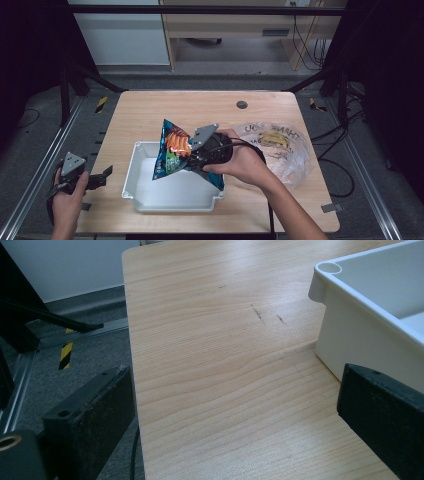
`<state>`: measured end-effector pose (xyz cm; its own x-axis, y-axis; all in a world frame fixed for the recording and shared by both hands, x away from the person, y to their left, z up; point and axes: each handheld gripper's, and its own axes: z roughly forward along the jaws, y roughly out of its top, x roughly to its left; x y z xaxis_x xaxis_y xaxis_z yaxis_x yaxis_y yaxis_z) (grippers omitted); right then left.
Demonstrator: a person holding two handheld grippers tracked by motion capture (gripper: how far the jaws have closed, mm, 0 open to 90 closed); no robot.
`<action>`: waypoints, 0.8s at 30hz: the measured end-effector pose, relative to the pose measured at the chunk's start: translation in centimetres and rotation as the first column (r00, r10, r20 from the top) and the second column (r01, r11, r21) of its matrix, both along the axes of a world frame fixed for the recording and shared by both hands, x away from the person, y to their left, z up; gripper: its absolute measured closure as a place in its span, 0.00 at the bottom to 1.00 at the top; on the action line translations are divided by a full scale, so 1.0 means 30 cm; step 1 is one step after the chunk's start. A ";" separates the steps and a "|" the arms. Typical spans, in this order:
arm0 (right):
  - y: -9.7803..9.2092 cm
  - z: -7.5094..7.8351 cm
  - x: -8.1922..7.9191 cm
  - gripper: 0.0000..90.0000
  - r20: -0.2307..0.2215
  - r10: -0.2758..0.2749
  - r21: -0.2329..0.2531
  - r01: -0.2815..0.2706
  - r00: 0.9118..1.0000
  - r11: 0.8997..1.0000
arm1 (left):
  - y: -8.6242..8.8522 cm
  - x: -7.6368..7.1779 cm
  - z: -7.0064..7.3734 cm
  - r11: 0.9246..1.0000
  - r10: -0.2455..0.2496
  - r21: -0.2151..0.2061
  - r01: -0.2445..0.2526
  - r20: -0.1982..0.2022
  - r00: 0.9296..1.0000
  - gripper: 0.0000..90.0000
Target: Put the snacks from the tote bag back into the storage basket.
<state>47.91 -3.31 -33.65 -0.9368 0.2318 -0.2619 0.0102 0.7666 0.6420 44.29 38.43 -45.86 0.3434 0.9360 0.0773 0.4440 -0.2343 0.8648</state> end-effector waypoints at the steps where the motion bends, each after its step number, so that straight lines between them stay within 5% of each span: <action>1: 0.004 -0.004 0.000 0.46 0.000 0.005 -0.002 -0.005 1.000 1.000 | 0.000 0.000 0.000 1.000 0.000 0.000 0.000 0.000 1.000 0.02; 24: 0.085 -0.081 0.016 0.46 -0.038 0.049 -0.049 -0.050 0.998 0.998 | 0.001 0.001 0.001 1.000 0.000 0.001 0.000 -0.001 1.000 0.02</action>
<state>48.38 -0.76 -36.09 -0.9561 0.1724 -0.2371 -0.0055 0.7981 0.6025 44.31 38.48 -45.84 0.3431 0.9361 0.0777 0.4449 -0.2348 0.8643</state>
